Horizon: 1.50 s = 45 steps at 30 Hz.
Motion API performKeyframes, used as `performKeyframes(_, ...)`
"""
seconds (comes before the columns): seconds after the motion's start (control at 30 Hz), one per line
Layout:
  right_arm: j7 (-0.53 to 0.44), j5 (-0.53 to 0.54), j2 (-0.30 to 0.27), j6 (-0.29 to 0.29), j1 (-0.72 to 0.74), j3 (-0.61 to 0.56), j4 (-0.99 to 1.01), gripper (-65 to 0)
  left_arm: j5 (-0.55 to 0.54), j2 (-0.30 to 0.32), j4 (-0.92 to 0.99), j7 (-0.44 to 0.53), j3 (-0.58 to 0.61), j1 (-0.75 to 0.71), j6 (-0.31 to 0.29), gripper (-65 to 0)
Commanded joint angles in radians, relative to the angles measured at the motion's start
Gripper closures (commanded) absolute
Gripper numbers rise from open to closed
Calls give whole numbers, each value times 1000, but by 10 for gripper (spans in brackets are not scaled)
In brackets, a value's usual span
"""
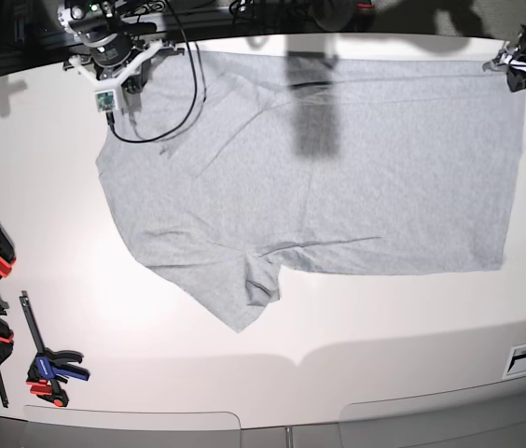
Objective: Fold the T-shirt properly
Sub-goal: 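Release the shoulder and move the right gripper along the collar side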
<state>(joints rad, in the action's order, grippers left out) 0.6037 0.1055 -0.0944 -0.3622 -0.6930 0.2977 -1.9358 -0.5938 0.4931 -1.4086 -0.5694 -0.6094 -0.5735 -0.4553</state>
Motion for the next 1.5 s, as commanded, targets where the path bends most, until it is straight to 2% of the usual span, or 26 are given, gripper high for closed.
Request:
performKeyframes(0.0, -28, 10, -5, 4, 0, 5, -33, 0, 8, 11, -33, -18, 0, -8, -11, 0)
performKeyframes(0.07, -27, 10, -5, 4, 9, 5, -58, 0, 9, 11, -86, -18, 0, -8, -11, -8)
performKeyframes(0.13, -28, 10, -5, 4, 20, 5, -87, 0, 9, 11, -142, -18, 0, -8, -11, -67)
performKeyframes(0.2, -27, 9, -5, 4, 39, 5, -117, 0, 10, 11, -195, -18, 0, -8, -11, -89)
performKeyframes(0.43, -28, 7, -5, 5, 154, 5, -157, 0, 72, 11, -312, 26, 0, -8, 2, -89)
performKeyframes(0.57, -29, 7, -5, 5, 230, 5, -157, 0, 73, 11, -314, 97, 1, -8, 19, -89)
performKeyframes(0.8, -35, 57, -2, 4, 322, 3, -156, 0, 73, 11, -314, 144, 0, -3, 19, -89)
performKeyframes(1.07, -56, 64, 9, 3, 360, 2, -153, 0, 73, 11, -314, 153, 0, -2, 19, -89)
performKeyframes(1.27, -72, 93, 9, 4, 360, 2, -151, -97, 73, 11, -314, 153, 1, -2, 19, -89)
performKeyframes(1.47, -76, 93, 9, 4, 361, 2, -151, -107, 73, 11, -314, 153, 1, -2, 19, -89)
